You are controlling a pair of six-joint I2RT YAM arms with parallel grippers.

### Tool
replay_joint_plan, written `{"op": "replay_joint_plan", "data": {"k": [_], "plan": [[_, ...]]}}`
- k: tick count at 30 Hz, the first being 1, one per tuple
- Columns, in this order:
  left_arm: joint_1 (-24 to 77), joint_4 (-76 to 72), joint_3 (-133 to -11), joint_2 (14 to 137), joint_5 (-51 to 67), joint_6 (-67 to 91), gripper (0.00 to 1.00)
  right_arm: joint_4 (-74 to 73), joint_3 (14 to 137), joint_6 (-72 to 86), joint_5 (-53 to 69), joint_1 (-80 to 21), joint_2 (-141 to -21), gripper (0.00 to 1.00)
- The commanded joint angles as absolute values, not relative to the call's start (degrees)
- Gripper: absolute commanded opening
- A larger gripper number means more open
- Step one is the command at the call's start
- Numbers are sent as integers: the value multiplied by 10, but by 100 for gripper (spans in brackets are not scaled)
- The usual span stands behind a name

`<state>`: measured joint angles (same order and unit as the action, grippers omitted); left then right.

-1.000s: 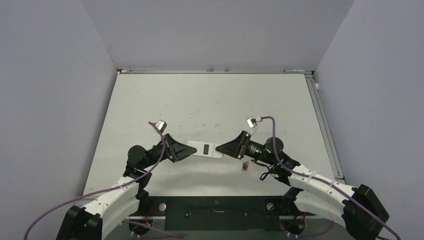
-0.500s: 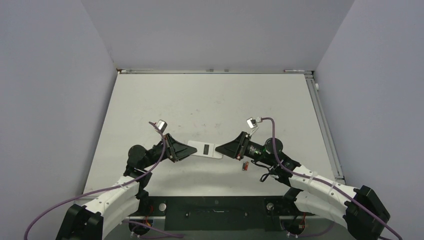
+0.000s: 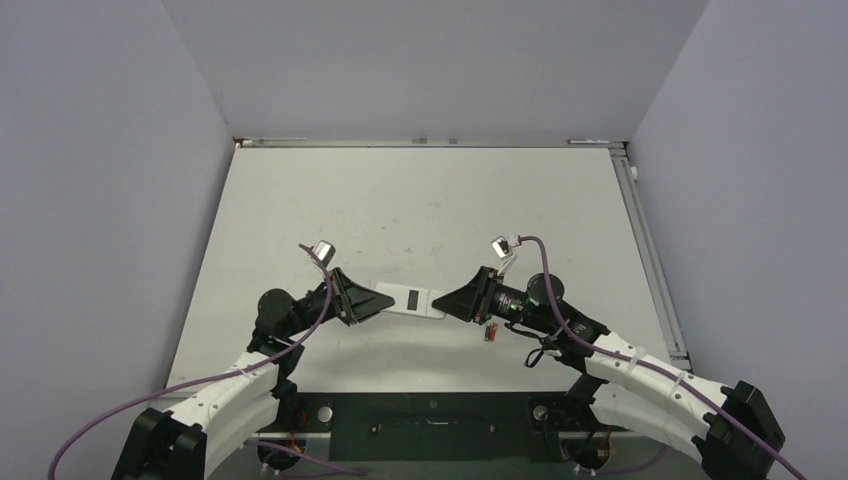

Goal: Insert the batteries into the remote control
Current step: Remove the battery cover from the remote control.

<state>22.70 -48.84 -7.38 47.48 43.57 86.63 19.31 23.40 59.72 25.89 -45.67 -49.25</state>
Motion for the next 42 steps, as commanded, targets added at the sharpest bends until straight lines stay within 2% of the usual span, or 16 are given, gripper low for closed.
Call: {"op": "replay_joint_plan", "data": {"k": [1,10,20,42], "plan": [[222,-491,-93,474,424,849,0,171,271,570,244,-464,-478,29],[218,-478,-97,473,430,841,0,115,288,547,221,-470,-468,22],[214,-468,-99,474,434,833,0,98,282,542,214,-472,-454,9],[202,-430,-118,473,443,808,0,44,289,525,195,-473,-429,9]]}}
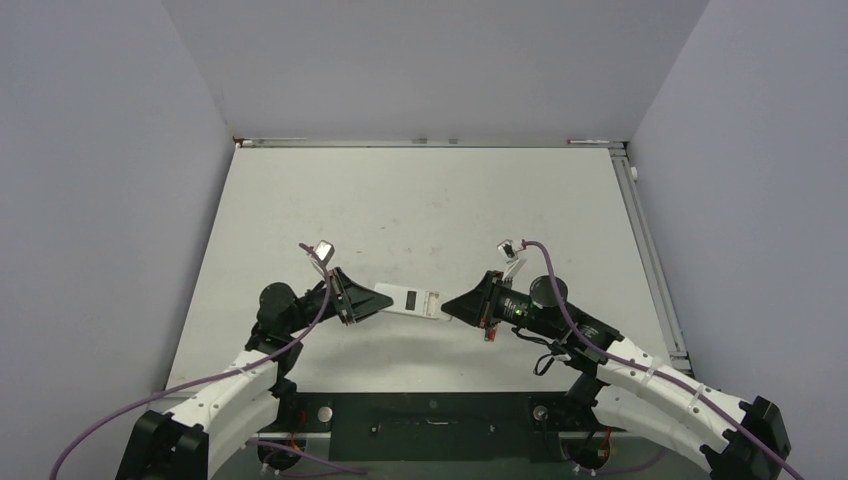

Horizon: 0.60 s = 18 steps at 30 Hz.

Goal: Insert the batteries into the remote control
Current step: Remove the battery cover from the remote control.

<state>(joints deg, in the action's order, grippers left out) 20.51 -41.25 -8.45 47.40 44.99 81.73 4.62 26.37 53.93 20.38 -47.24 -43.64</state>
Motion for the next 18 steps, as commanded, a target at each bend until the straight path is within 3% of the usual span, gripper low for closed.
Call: {"op": "replay_joint_plan", "data": {"k": [1,18], "plan": [[202,-430,-119,474,443,808,0,43,290,524,192,-473,-429,9],[198,-322,-120,446,429,749,0,-52,356,462,104,-454,-477,8]]}}
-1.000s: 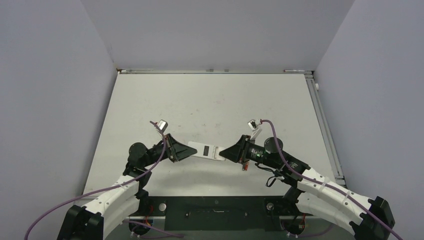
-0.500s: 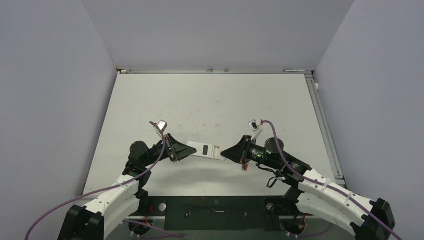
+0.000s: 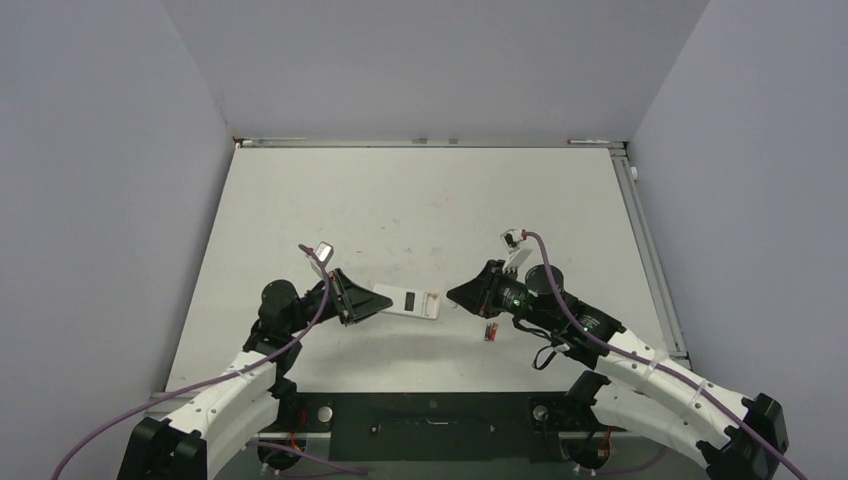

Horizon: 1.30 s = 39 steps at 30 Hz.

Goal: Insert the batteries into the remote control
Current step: Remove the battery cover from the remote control, then place the battery cover at the center of the board.

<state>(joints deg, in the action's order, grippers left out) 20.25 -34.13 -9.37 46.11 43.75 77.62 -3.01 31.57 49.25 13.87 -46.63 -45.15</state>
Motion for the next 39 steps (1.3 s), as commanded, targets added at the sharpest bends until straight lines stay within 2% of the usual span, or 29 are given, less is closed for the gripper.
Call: {"op": "replay_joint_plan", "data": {"k": [1,10,20,39], "plan": [[198,-316,-120,445,428,747,0,-59,363,456,99,-450,-486,8],[195,-282,-118,423,430,733,0,-82,400,423,133,-342,-562,8],[195,-278,-104,420,431,734,0,-6,388,438,194,-221,-660,8],[195,-279,-97,415,431,739,0,147,393,489,213,-143,-865,9]]}}
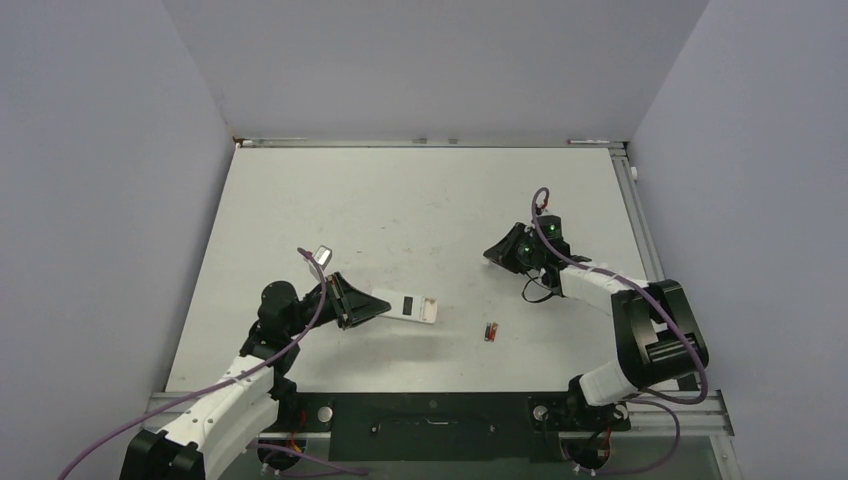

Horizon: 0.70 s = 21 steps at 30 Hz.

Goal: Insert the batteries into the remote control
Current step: Place the battery cover at the center of the board.

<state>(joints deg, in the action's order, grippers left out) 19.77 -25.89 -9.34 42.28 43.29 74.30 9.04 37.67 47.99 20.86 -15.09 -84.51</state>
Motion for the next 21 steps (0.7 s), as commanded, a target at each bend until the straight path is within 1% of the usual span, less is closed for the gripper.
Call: {"op": "replay_joint_plan", "data": {"k": [1,7,15,19,21], "plan": [[195,-278,-97,415,431,739,0,149,396,490,211,-142,-874,8],[195,-278,-97,412,431,741,0,204,393,509,228,-127,-927,9],[195,-272,-96,410,430,741,0,219,409,508,229,-123,-980,9],[195,-267,-96,414,427,736,0,229,400,509,228,-120,-989,18],[195,-267,-96,417,426,734,0,234,395,509,228,-120,-990,26]]}}
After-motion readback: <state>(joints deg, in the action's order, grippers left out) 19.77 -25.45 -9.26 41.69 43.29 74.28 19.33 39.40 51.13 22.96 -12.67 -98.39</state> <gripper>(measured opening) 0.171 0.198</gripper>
